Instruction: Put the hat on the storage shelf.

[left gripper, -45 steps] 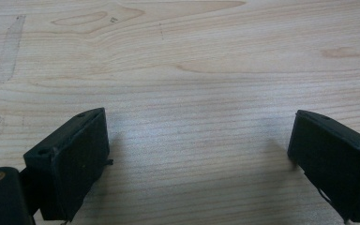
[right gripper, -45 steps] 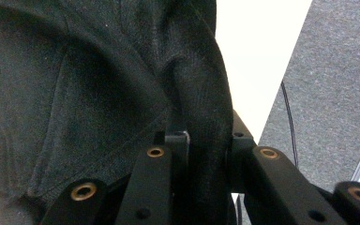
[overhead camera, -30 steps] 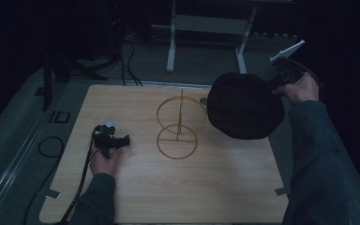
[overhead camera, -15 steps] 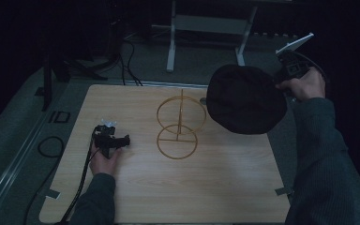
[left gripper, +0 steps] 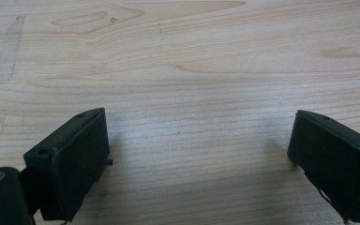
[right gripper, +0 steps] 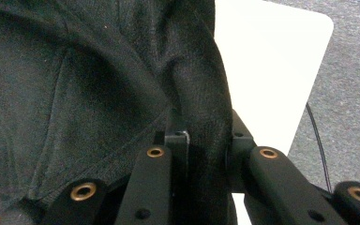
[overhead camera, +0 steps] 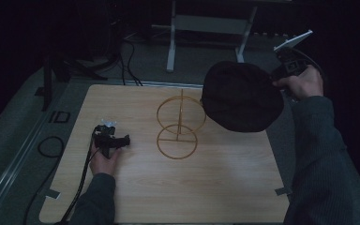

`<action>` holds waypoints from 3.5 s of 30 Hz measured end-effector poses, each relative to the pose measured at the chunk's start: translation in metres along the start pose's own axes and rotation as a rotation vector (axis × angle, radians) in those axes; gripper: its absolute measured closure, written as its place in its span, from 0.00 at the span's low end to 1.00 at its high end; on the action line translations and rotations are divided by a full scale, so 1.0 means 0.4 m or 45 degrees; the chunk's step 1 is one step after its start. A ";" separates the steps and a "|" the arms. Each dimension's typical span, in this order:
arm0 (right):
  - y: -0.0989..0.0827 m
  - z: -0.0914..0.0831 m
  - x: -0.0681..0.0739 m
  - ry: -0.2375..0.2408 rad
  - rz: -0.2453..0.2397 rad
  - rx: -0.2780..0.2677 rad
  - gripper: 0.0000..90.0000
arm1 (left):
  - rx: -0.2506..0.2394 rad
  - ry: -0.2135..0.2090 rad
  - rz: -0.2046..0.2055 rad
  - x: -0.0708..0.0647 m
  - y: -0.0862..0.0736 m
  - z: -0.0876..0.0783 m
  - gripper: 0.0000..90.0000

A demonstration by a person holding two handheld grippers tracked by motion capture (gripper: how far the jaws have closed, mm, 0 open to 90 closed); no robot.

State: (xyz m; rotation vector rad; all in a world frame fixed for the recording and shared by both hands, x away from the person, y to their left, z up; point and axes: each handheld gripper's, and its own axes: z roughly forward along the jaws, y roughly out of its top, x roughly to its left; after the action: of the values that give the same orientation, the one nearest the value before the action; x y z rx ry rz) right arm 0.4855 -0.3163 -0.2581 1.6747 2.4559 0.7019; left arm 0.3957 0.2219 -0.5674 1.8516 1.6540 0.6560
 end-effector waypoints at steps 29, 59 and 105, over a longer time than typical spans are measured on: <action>0.041 -0.015 0.066 0.112 -0.054 -0.057 0.86 | 0.000 0.000 0.000 0.000 0.000 0.000 0.06; 0.092 0.020 0.193 0.223 -0.184 -0.056 0.86 | 0.003 0.000 0.003 0.000 0.000 0.000 0.06; 0.143 0.222 0.356 0.250 -0.283 0.081 0.85 | -0.001 0.000 0.000 0.000 0.000 0.000 0.06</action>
State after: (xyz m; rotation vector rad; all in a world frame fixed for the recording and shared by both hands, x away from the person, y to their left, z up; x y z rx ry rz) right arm 0.5069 -0.1426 -0.2876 1.3801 2.7700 0.8003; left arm 0.3956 0.2219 -0.5675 1.8510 1.6540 0.6563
